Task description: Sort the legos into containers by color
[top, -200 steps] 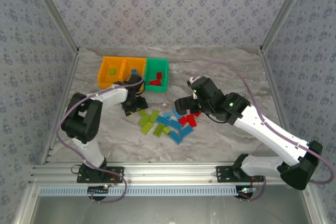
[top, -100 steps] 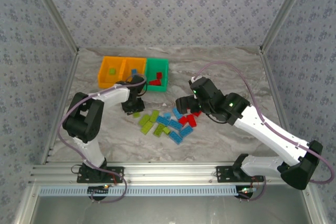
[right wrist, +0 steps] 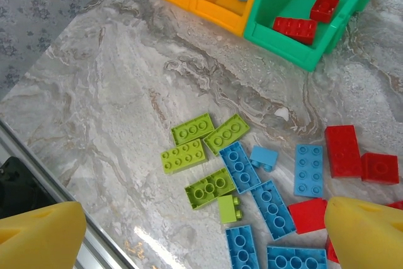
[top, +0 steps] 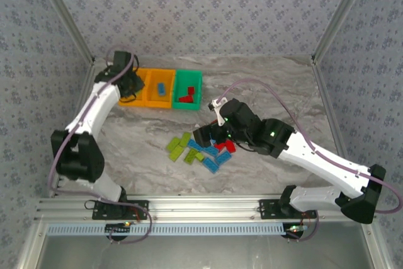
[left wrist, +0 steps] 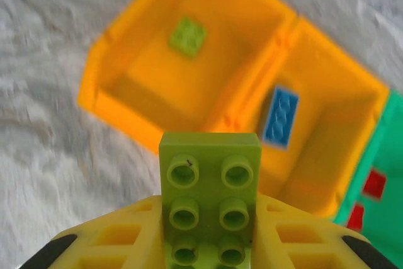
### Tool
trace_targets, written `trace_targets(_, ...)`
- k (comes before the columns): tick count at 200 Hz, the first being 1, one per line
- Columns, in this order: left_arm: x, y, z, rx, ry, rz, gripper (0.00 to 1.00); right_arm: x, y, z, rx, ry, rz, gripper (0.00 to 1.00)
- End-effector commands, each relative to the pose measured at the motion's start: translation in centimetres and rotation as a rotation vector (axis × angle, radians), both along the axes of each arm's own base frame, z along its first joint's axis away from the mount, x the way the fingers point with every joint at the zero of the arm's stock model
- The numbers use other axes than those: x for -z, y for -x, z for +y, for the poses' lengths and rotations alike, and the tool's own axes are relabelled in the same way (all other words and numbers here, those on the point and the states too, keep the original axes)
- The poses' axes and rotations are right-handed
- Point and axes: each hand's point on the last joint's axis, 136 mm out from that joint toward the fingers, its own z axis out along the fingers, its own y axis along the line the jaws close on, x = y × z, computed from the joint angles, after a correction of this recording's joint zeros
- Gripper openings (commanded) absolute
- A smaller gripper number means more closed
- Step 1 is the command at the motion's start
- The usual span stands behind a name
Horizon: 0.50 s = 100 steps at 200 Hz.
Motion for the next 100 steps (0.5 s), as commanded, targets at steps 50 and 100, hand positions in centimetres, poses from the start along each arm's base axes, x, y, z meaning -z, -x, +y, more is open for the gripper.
trace_targets(50,4.7,-8.8,1.6,0.046,0.027,0.149,0.38,-1.1,0.7,-2.0,0.061,0.041,-0.047,1.00)
trace_targets(100,2.3,-8.3,1.3,0.069,0.056,0.136,0.57,-1.3,0.5,-2.4,0.085,0.041,-0.064,1.00)
